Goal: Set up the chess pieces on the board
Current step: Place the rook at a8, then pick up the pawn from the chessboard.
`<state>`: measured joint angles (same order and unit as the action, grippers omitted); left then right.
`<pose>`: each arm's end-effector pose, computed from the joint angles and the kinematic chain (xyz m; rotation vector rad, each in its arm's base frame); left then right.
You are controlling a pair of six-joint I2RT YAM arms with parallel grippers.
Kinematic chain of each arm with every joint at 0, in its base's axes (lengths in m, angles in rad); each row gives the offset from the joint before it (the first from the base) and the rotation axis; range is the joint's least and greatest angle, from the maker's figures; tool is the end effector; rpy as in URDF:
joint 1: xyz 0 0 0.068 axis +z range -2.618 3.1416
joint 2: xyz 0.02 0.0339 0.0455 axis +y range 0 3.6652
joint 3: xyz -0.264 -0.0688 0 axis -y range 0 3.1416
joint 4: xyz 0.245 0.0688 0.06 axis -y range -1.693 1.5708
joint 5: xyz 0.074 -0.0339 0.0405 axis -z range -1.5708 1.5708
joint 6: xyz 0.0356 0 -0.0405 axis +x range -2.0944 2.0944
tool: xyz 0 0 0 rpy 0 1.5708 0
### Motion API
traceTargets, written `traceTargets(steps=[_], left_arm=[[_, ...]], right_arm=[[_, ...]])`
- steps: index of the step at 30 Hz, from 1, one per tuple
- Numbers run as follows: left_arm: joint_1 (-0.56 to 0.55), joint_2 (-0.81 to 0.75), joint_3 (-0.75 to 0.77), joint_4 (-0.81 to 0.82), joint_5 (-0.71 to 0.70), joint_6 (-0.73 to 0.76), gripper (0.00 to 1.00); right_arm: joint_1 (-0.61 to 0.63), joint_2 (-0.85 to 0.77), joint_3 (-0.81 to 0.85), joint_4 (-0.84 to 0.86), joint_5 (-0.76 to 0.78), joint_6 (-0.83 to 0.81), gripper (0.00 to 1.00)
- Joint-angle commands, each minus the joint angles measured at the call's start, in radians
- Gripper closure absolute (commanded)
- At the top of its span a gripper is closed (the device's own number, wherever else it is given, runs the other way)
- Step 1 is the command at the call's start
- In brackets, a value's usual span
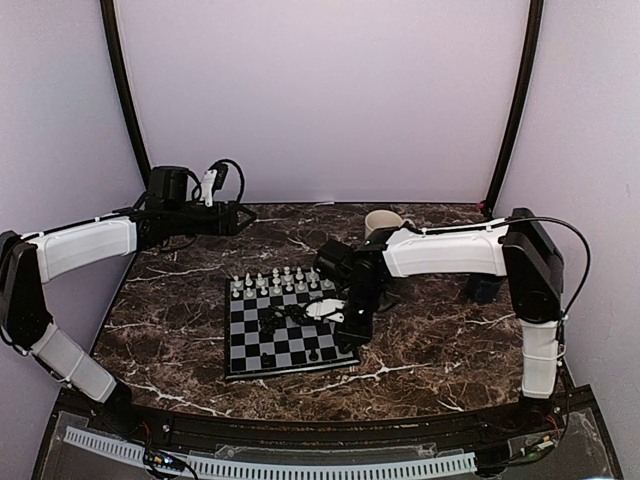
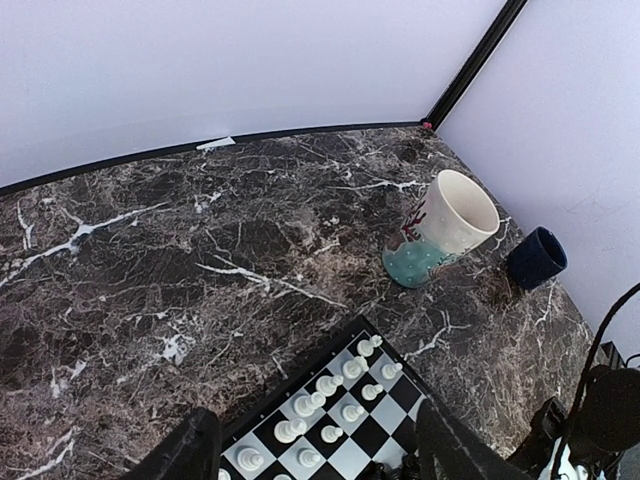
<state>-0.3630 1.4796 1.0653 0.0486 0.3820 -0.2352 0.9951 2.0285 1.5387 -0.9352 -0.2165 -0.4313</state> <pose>0.3172 -0.1347 0.2944 0.3870 1.9479 -0.7628 0.2097 0.3371 0.1804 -2.0064 2.2824 0.3789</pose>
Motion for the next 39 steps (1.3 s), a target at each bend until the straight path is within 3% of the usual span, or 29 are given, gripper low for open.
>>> traceTargets(steps=[1, 6, 12, 16, 23, 27, 39], left_arm=[[0.0, 0.0, 0.035, -0.027, 0.013, 0.011, 0.31], [0.0, 0.002, 0.033, -0.028, 0.004, 0.029, 0.3], [-0.001, -0.001, 0.035, -0.043, -0.02, 0.053, 0.25], [-0.008, -0.001, 0.083, -0.158, -0.07, 0.053, 0.26], [-0.008, -0.082, 0.017, -0.287, 0.007, 0.039, 0.47], [-0.019, -0.143, -0.095, -0.238, 0.114, -0.021, 0.49], [-0.048, -0.235, -0.275, -0.098, 0.096, -0.138, 0.5]], right_arm=[[0.011, 0.008, 0.0, 0.011, 0.001, 0.009, 0.69], [0.011, 0.002, 0.051, -0.015, -0.001, 0.033, 0.59], [-0.012, -0.027, 0.139, -0.057, -0.022, 0.019, 0.58], [-0.062, -0.025, 0.16, -0.003, -0.06, 0.043, 0.59], [-0.119, 0.04, 0.187, 0.078, -0.077, 0.067, 0.61], [-0.121, 0.091, 0.232, 0.091, -0.065, 0.072, 0.61], [-0.121, 0.227, 0.375, 0.068, -0.055, 0.098, 0.61]])
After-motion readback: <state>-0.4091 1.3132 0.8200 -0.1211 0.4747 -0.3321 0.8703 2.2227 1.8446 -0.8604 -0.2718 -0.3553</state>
